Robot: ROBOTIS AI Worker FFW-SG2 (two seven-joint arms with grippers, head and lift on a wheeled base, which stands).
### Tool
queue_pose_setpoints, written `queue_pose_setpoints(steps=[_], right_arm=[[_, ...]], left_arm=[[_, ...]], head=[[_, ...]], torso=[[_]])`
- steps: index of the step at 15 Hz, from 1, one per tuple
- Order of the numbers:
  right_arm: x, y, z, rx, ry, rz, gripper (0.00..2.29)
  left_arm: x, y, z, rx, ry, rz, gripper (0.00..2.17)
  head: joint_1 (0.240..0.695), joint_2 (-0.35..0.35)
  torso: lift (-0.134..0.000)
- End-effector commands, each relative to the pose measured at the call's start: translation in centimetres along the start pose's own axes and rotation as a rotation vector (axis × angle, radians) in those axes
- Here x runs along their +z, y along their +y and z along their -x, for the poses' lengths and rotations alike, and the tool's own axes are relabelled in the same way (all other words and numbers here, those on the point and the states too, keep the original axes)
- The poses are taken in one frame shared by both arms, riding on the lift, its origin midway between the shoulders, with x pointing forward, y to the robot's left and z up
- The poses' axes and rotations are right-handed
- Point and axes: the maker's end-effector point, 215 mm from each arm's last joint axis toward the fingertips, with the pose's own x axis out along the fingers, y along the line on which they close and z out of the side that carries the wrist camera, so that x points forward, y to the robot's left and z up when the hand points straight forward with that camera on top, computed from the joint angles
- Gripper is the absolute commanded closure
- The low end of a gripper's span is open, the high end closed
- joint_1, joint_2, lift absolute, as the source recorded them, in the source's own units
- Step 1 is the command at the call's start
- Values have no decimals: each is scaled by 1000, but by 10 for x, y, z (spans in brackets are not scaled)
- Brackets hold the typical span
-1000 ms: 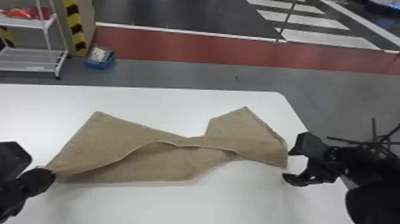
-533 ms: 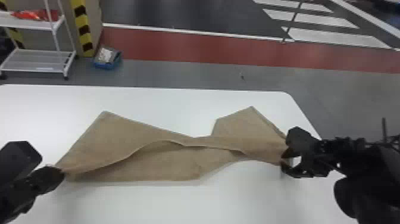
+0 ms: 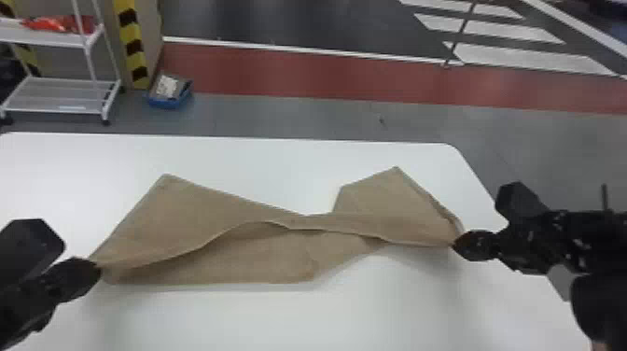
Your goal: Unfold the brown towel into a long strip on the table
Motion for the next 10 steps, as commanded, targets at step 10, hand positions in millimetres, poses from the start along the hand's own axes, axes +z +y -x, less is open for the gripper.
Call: queue_pose_setpoints(steps=[10], right_arm=[[145,-149,14,-248,-436,-463,2030]], left_arm=[[174,133,-78,235,-207,184,1970]], head=[[682,-160]], torso=[[-123]])
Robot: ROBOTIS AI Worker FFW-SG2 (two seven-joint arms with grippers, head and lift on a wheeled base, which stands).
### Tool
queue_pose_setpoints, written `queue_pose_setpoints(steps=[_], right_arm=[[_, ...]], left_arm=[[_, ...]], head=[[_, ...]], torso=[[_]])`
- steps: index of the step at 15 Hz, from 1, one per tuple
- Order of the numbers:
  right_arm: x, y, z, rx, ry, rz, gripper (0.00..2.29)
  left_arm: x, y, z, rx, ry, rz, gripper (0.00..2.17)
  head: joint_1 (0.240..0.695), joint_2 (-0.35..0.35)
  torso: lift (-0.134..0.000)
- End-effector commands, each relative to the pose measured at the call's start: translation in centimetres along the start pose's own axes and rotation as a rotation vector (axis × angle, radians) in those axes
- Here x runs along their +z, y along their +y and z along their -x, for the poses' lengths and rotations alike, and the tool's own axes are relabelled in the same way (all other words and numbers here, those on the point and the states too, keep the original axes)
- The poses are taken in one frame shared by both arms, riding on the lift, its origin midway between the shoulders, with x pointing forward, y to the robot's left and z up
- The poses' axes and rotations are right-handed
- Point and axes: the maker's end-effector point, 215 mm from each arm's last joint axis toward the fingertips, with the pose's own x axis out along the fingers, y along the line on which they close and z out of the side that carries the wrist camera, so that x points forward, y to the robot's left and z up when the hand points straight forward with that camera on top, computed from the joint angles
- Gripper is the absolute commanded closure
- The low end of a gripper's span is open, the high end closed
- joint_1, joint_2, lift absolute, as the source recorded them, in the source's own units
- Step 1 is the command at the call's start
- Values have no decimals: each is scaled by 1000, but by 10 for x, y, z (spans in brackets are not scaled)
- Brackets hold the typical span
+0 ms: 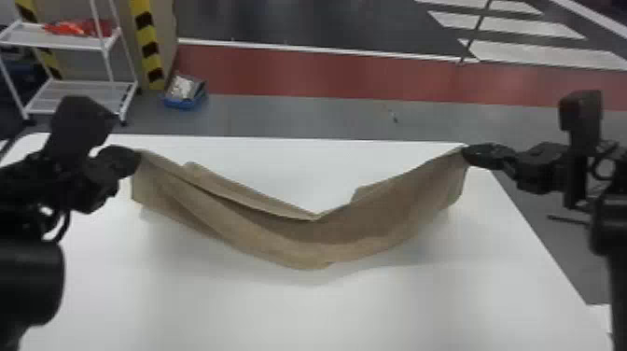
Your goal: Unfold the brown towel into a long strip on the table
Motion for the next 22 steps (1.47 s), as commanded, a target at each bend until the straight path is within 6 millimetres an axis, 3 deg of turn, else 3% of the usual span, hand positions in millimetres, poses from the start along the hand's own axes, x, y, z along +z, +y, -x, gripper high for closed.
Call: queue_pose_setpoints(steps=[1,3,5,6,8,10,11,12,14,15,16,18,19,20,22], right_arm=[[37,-9,-38,-27,-23,-42,2084],[88,-28,-57,-80,-75,-62,2105],[138,-62,-62,-150,-125,-88,2233],[167,-76,-55,-163,-164,-97,2246],[193,-81,-41,-158,-215,-135,2246],[199,-76,-6,-139,-268,-192,2246],[181,-73,18,-137,-278,-210,2246],[158,-67,39,-132,-280,-220,2246],[73,-31,79,-85,-227,-229,2246],[43,-4,89,-52,-211,-179,2246],[-1,23,97,-27,-175,-114,2246],[-69,65,107,25,-136,-28,2246],[-95,79,111,54,-104,-13,2246],[-120,94,118,90,-75,5,2246],[-147,108,137,115,-50,41,2246]], left_arm=[[47,9,-58,-22,-9,53,1970],[82,42,-94,27,-4,110,1970],[124,84,-95,82,-54,169,1970],[132,103,-89,113,-62,194,1970],[148,137,-53,153,-100,267,1970],[134,159,-1,165,-144,342,1970],[115,164,28,188,-168,338,1970],[87,157,57,195,-174,331,1970],[24,127,102,194,-168,286,1970],[3,109,117,180,-183,249,1970],[-24,85,126,160,-188,204,1970],[-69,42,129,102,-191,120,1970],[-82,27,130,79,-214,75,1970],[-97,11,136,56,-217,48,1970],[-118,-6,153,26,-209,21,1970]], head=[[654,-158],[603,-154],[519,-134],[487,-129],[427,-120],[381,-108],[350,-96],[347,-89],[371,-81],[406,-80],[502,-79],[622,-82],[670,-85],[695,-90],[695,-101]], torso=[[-123],[-123],[-123],[-123],[-123],[-123],[-123],[-123],[-123],[-123],[-123],[-123],[-123],[-123],[-123]])
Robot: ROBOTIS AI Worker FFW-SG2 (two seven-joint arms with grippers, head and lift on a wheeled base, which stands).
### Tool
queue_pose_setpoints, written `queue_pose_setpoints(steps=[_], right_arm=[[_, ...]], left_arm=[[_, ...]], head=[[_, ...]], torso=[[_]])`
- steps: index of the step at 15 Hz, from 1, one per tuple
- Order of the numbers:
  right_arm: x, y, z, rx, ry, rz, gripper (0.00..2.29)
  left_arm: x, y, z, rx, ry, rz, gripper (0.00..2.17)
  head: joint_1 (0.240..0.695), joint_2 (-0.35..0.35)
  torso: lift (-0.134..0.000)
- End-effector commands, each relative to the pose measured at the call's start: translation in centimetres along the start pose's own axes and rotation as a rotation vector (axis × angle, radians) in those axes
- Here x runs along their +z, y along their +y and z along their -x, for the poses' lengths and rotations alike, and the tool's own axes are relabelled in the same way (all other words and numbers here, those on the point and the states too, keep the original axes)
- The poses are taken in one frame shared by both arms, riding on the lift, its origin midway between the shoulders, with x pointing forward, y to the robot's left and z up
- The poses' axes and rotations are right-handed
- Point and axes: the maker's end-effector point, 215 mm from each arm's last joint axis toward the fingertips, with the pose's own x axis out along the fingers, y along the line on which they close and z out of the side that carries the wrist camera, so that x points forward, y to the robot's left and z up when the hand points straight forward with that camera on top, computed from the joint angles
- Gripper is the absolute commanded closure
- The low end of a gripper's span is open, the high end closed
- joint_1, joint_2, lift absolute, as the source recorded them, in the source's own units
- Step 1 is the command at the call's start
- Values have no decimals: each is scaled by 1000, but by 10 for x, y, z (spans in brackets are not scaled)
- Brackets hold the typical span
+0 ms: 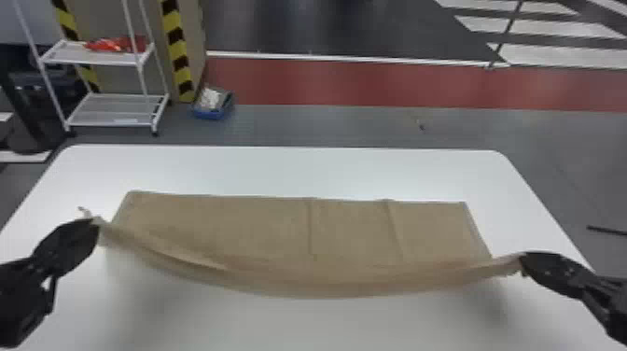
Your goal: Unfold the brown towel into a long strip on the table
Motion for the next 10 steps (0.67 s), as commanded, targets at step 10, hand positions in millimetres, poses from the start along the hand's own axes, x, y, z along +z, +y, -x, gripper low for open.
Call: queue_pose_setpoints(steps=[10], right_arm=[[4,-23,-46,17,146,-111,2246]], left_arm=[[-42,2,-38,-41,214,-17,1970]], head=[[695,-123]], torso=[[-123]])
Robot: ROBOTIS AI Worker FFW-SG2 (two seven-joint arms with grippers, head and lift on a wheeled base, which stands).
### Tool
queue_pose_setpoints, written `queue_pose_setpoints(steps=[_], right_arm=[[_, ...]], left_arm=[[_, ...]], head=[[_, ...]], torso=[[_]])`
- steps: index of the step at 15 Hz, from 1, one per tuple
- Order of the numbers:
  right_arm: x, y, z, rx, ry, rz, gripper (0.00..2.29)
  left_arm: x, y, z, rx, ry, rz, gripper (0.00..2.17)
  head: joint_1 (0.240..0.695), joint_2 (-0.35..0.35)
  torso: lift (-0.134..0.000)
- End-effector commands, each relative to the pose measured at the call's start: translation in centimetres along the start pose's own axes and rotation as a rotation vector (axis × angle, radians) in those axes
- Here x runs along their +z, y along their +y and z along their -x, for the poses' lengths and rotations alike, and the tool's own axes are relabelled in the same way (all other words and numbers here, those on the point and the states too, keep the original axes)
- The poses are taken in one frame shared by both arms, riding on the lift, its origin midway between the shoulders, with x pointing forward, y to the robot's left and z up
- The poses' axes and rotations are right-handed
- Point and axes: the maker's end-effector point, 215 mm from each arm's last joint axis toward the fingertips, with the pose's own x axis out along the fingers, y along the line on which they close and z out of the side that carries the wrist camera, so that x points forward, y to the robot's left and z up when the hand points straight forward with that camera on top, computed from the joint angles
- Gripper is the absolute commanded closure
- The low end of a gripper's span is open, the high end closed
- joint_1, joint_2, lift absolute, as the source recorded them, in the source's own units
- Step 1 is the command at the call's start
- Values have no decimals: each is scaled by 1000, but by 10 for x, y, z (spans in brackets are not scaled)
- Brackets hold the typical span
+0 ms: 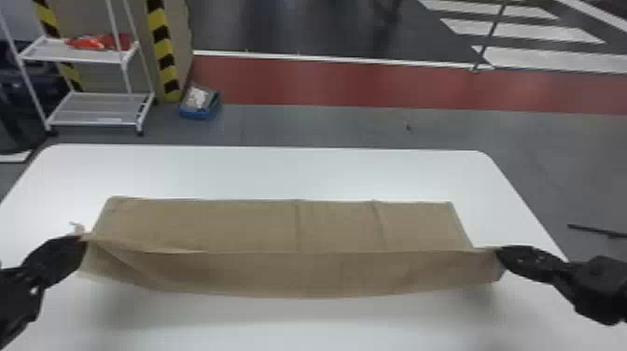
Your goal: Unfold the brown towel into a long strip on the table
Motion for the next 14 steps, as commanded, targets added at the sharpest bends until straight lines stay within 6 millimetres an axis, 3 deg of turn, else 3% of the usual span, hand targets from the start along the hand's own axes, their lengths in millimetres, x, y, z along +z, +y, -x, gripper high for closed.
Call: queue_pose_setpoints(steps=[1,5,10,14], right_arm=[[19,-6,-35,13,48,-25,2246],[37,-14,-75,33,102,-3,2246],[45,-49,-93,8,129,-34,2246],[51,-64,-106,-4,159,-33,2246]], left_arm=[[-6,6,-33,7,108,25,1970],[0,16,-76,-1,172,80,1970],[8,32,-95,55,272,125,1966],[14,38,-111,115,371,30,1966]], head=[[695,-105],[695,-71],[695,-56],[695,-66]], torso=[[-123],[-123],[-123],[-123]])
